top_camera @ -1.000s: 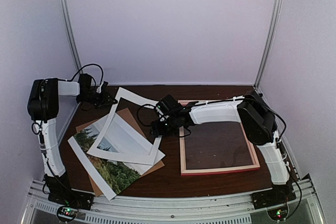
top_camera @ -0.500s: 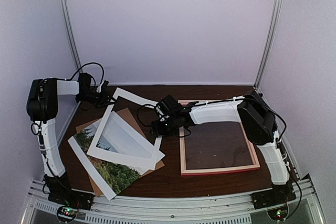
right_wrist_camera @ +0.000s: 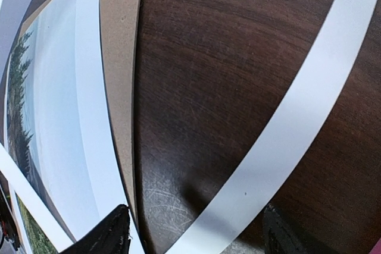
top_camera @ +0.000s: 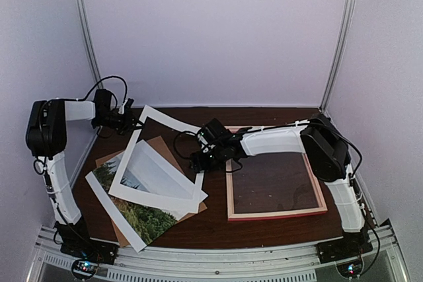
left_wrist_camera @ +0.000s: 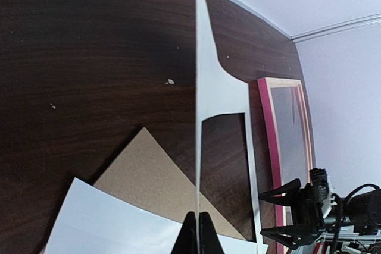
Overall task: Put the photo into the frame
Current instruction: Pick up the mat board from the photo, then place the mat board on the glass panel.
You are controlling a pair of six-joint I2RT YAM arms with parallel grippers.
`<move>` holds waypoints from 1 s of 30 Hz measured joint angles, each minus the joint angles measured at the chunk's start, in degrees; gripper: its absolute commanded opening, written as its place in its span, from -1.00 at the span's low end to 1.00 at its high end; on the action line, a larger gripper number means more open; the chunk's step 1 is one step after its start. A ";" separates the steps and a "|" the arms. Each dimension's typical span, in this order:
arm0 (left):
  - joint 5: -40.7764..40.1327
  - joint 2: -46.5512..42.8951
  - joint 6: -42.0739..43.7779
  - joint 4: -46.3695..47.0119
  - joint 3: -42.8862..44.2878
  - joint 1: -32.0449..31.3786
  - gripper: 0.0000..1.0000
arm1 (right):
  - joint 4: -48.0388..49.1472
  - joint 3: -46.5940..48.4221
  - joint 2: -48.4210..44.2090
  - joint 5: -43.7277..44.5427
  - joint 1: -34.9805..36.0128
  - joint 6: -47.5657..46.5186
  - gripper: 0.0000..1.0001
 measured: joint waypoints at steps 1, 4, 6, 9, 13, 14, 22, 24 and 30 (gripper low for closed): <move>0.15 -1.16 -0.83 0.76 -1.07 0.00 -1.00 | -0.26 -0.20 -0.26 -0.07 -0.02 -0.11 0.55; 0.26 -5.14 -2.86 1.51 -3.30 0.00 -1.00 | -2.71 -1.70 -2.03 -0.04 -0.33 -0.92 0.59; 0.20 -8.07 -3.85 1.99 -4.15 -0.09 -1.00 | -4.59 -2.67 -3.61 0.22 -0.59 -1.44 0.62; -0.52 -12.81 -5.33 2.58 -5.01 -0.44 -1.00 | -6.97 -4.48 -7.23 1.03 -1.14 -2.58 0.66; -1.36 -18.82 -7.08 2.64 -5.18 -2.56 -1.00 | -8.76 -8.98 -15.28 3.13 -2.91 -4.00 0.70; -1.66 -20.20 -7.43 2.62 -5.20 -3.37 -1.00 | -8.92 -10.71 -17.79 3.76 -3.80 -4.35 0.70; -3.54 -29.35 -11.85 2.60 -5.25 -8.90 -1.00 | -11.85 -26.62 -34.10 12.50 -17.81 -7.17 0.71; -4.02 -31.21 -12.81 2.60 -5.25 -9.88 -1.00 | -13.05 -30.21 -36.44 14.25 -21.66 -7.76 0.70; -5.57 -37.44 -15.39 2.86 -4.94 -13.68 -1.00 | -15.80 -39.60 -42.38 15.50 -33.62 -10.19 0.67</move>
